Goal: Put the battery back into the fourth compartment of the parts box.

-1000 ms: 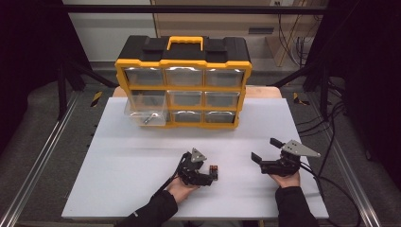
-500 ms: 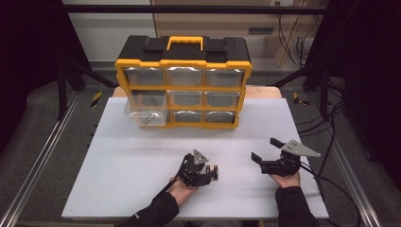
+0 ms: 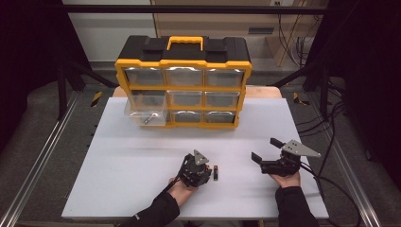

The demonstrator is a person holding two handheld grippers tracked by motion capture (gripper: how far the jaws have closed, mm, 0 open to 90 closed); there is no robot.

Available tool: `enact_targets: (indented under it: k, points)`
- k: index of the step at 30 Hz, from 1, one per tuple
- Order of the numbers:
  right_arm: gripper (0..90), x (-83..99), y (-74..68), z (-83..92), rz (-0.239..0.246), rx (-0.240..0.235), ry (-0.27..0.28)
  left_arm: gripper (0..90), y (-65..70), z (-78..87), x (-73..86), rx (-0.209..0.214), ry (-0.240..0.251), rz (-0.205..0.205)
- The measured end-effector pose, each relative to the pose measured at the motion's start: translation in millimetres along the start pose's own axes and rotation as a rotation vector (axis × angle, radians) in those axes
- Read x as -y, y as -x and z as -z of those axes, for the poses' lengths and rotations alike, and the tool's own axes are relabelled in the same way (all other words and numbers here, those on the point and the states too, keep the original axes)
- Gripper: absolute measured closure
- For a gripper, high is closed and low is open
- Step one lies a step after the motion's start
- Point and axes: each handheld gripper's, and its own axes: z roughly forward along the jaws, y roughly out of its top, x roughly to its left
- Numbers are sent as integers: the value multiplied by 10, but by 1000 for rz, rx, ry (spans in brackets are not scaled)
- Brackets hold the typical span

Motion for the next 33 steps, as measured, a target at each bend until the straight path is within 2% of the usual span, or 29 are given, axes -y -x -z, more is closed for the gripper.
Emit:
enact_targets:
  k: [3,10,17,33]
  points:
    - [2,-1,0,1,1,2,1,704,-5,4,-5,-2,-7,6]
    - [2,1,-1,-2,-1,-1,1,755,-5,10,-10,-10,-17,-14]
    - [2,1,-1,-1,-1,-1,0,760,-23,17,-12,4,-18,-25]
    - [2,-1,4,3,5,0,2,761,-138,305,-127,42,65,-12]
